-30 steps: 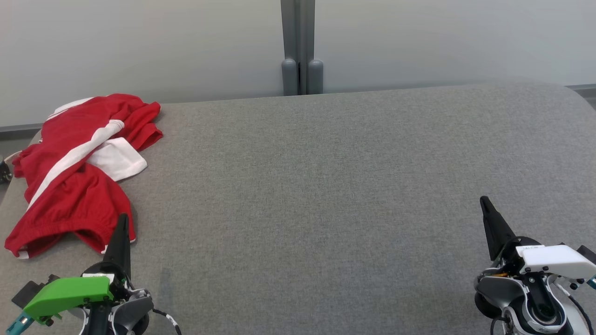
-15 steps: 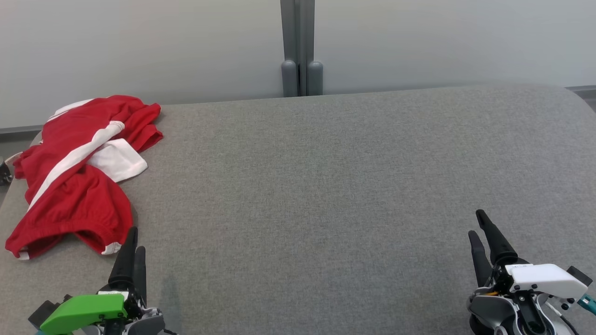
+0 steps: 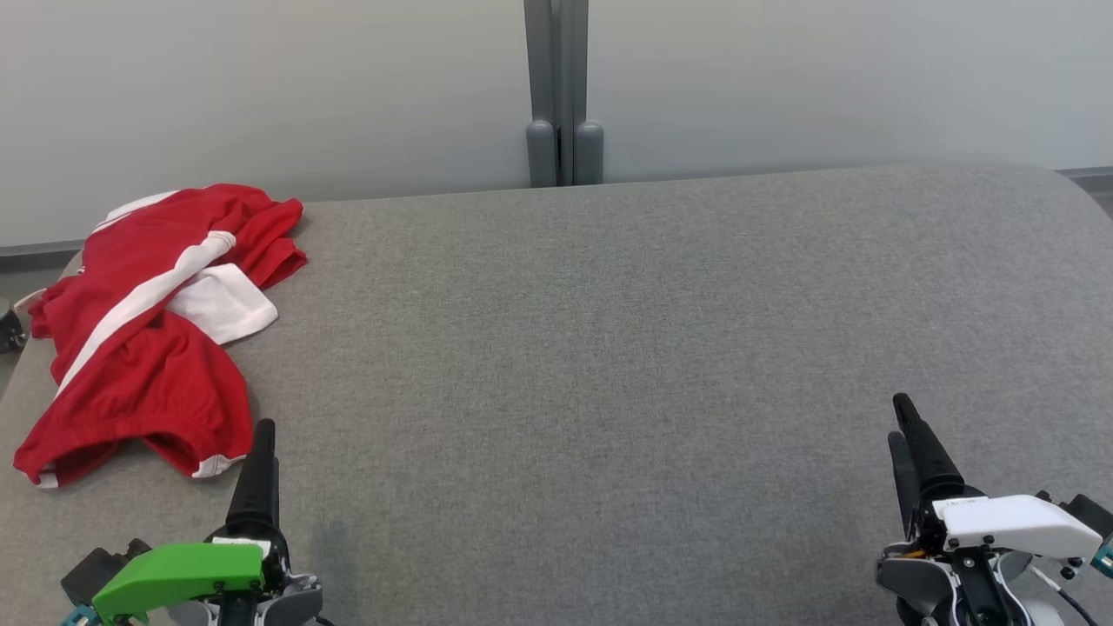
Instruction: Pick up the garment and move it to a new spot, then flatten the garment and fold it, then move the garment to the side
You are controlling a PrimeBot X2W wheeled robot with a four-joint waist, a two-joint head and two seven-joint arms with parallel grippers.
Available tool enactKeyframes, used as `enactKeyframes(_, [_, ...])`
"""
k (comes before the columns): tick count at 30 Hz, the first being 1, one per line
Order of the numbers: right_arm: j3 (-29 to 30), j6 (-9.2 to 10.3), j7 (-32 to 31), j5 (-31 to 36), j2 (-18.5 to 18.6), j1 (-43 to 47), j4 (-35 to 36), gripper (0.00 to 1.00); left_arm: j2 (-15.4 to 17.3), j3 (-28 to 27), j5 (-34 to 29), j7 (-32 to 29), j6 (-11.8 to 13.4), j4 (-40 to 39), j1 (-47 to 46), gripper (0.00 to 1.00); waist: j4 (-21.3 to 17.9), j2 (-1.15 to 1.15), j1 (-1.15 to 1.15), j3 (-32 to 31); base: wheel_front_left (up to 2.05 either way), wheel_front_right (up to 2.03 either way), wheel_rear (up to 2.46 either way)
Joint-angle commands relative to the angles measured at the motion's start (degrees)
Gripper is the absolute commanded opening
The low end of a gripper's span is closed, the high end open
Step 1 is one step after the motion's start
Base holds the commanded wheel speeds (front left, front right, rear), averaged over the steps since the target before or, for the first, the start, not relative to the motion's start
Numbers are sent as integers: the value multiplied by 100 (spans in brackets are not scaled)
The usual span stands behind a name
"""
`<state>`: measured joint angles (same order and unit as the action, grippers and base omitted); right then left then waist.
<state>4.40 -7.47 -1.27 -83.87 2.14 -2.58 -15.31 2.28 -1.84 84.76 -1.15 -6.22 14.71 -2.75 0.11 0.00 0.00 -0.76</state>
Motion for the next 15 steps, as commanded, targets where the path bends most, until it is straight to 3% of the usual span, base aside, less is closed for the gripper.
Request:
enactKeyframes(1, [-5, -1, 67, 201, 36, -29, 140, 100, 30, 37, -205, 57, 45, -145, -55, 100, 1, 0, 0, -4, 0, 0, 0])
enactKeyframes(15, [-105, -1, 382, 1767, 46, 81, 553, 100, 40, 477, -1884, 371, 354, -439, -28, 100, 15, 0, 0, -35, 0, 0, 0])
